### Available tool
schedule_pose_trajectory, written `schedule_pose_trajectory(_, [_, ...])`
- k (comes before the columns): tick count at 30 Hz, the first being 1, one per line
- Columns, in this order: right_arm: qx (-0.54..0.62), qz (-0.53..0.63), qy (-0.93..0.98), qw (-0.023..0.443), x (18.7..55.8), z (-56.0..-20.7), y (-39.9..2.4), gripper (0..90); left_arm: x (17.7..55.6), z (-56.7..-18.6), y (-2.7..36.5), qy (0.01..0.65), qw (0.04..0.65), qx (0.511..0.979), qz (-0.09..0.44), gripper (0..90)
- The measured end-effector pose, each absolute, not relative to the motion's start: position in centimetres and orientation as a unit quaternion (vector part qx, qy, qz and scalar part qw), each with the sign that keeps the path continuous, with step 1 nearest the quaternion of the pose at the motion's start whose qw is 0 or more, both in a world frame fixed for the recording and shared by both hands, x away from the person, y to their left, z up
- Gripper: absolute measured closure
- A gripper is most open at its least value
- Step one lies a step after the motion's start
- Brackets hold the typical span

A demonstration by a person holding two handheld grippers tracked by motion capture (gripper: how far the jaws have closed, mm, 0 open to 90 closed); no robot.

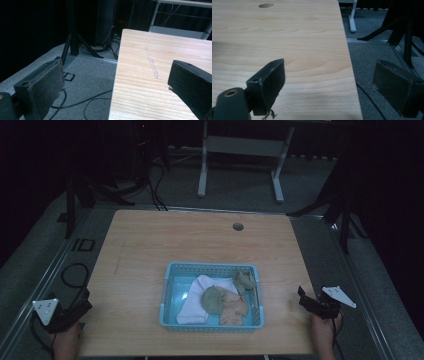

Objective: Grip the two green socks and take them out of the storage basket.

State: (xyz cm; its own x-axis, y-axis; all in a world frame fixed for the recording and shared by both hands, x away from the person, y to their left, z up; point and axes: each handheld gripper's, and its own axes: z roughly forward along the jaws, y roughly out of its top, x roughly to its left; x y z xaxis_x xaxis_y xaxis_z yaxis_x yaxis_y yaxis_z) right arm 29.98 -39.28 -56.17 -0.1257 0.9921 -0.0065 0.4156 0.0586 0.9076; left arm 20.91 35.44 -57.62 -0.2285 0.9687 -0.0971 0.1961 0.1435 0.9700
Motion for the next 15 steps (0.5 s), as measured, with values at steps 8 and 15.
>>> schedule_pose_trajectory(8, [0.555,0.396,0.647,0.34,30.41,-56.19,-39.31,11.1,21.04,-57.63,35.38,0.63,0.413,0.468,0.462,0.7])
schedule_pose_trajectory(15, [0.547,0.392,0.677,0.298,30.9,-55.96,-39.34,11.1,20.99,-57.63,35.51,0.632,0.421,0.465,0.456,0.7])
